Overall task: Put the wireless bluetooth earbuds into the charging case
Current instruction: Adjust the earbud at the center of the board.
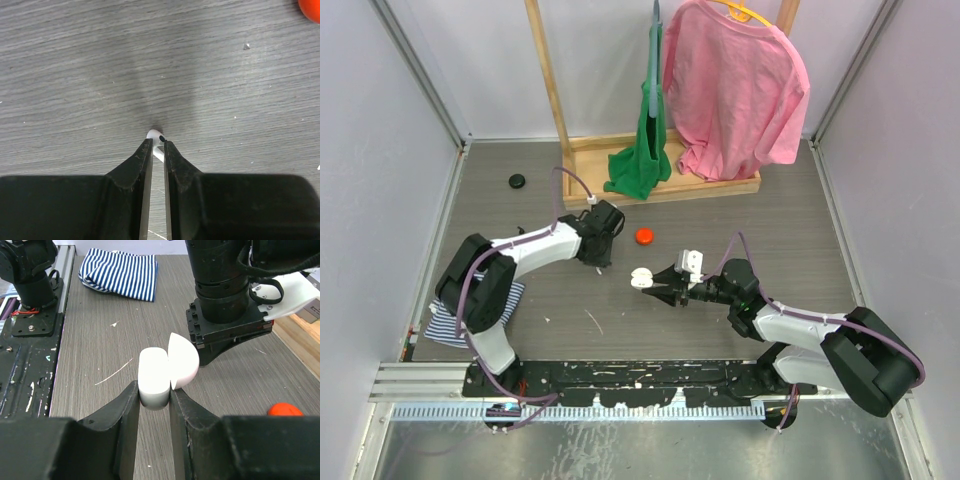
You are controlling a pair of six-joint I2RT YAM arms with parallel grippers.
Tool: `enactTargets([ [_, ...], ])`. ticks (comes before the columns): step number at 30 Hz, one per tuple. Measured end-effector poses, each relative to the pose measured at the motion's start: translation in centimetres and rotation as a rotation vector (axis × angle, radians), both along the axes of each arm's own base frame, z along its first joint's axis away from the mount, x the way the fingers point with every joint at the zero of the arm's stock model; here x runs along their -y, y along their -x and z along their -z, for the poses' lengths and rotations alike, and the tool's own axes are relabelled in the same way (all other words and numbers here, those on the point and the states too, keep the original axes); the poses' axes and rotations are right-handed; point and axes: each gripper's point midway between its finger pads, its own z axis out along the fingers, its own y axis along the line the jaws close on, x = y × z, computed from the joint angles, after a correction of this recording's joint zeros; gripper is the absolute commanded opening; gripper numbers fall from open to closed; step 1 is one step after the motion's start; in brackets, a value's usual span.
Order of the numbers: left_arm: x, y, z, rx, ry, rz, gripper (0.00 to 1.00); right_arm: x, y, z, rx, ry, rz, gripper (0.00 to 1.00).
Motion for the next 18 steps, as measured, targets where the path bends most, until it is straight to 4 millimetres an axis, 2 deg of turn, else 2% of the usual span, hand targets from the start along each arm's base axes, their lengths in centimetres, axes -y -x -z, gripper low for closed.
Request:
enactTargets([
  [18,0.51,0.46,-0.03,0.009,-0.314,0.085,0.18,-0.09,-0.03,0.08,-0.003,0.003,-0.002,0.15],
])
